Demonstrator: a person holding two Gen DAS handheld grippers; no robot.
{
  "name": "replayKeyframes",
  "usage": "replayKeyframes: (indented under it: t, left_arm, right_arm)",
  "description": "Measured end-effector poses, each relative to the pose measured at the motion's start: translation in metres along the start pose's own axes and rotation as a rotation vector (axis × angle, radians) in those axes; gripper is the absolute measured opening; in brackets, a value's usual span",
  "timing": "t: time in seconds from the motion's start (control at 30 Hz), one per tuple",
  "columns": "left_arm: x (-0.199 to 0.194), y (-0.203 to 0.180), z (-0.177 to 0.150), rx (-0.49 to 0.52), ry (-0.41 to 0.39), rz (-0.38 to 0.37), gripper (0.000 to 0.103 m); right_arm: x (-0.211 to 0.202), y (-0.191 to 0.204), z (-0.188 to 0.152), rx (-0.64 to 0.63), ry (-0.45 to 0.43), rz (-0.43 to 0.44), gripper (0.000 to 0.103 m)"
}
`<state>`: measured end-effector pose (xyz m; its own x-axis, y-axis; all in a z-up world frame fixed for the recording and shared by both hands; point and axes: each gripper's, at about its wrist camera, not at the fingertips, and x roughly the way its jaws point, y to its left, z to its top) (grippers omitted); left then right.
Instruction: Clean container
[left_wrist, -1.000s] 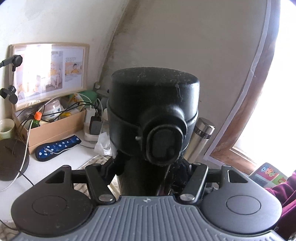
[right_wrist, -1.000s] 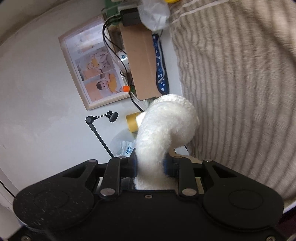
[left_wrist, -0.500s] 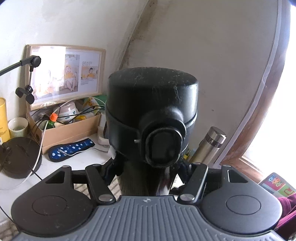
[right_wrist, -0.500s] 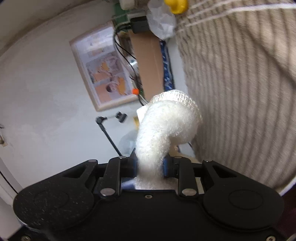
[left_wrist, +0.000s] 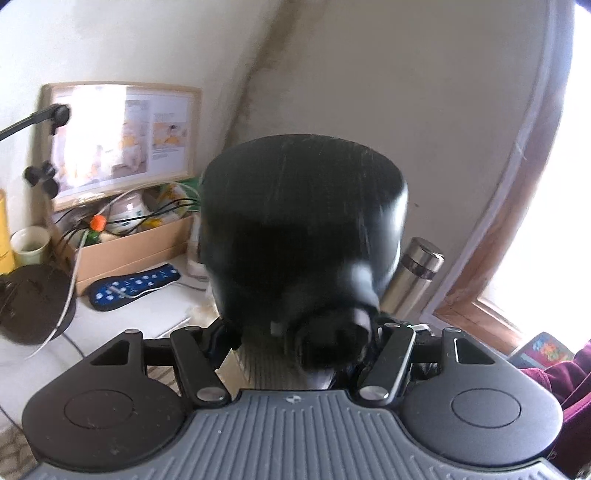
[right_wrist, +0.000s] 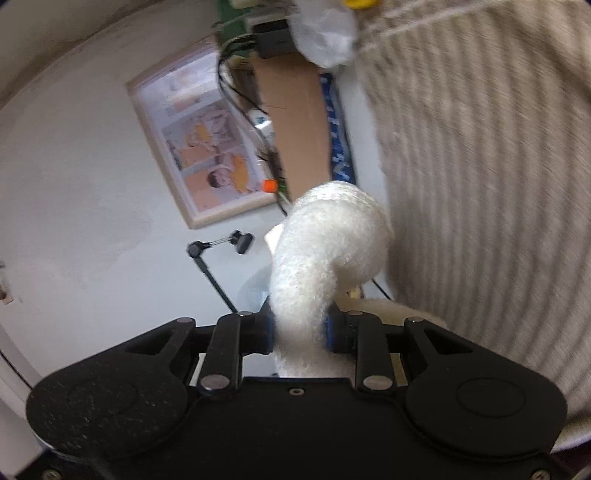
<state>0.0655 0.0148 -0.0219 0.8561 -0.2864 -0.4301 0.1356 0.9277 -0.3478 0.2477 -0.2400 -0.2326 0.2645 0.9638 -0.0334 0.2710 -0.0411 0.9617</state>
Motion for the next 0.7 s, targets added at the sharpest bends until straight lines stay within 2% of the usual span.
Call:
replayKeyframes:
  t: [0.07,0.13,0.23,0.3,0.37,0.4,0.43,0.5,0.57,0.7]
  left_arm:
    - [0.001,0.008,-0.003,-0.009,0.008,0.05,0.064]
    - [0.003,0.016,-0.007,-0.014,0.025,0.107,0.064]
    - [0.011,0.03,-0.016,-0.016,0.062,0.192,0.064]
    - [0.015,0.04,-0.022,-0.031,0.081,0.243,0.064]
    - [0.014,0.048,-0.025,-0.06,0.083,0.282,0.064]
    - [0.014,0.051,-0.026,-0.07,0.083,0.293,0.064]
    - [0.015,0.053,-0.026,-0.078,0.085,0.305,0.064]
    - [0.02,0.055,-0.028,-0.073,0.092,0.328,0.064]
    - [0.028,0.053,-0.03,-0.051,0.101,0.35,0.064]
    - [0.053,0.045,-0.036,0.013,0.123,0.388,0.064]
  right_arm:
    - [-0.001,0.003,0.009,-0.015,0.002,0.015,0.024]
    - [0.002,0.008,0.017,-0.088,0.031,-0.025,0.024]
    - [0.009,0.004,0.028,-0.097,0.087,-0.041,0.024]
    - [0.018,0.002,0.032,-0.093,0.137,-0.006,0.024]
    - [0.03,0.0,0.035,-0.09,0.224,0.07,0.024]
    - [0.036,0.002,0.038,-0.151,0.261,0.039,0.024]
    - [0.044,0.004,0.041,-0.27,0.313,-0.071,0.024]
    - [0.064,0.004,0.04,-0.55,0.411,-0.374,0.025]
    - [0.077,0.008,0.028,-0.867,0.485,-0.56,0.023]
    - [0.083,0.027,0.022,-1.071,0.507,-0.586,0.025]
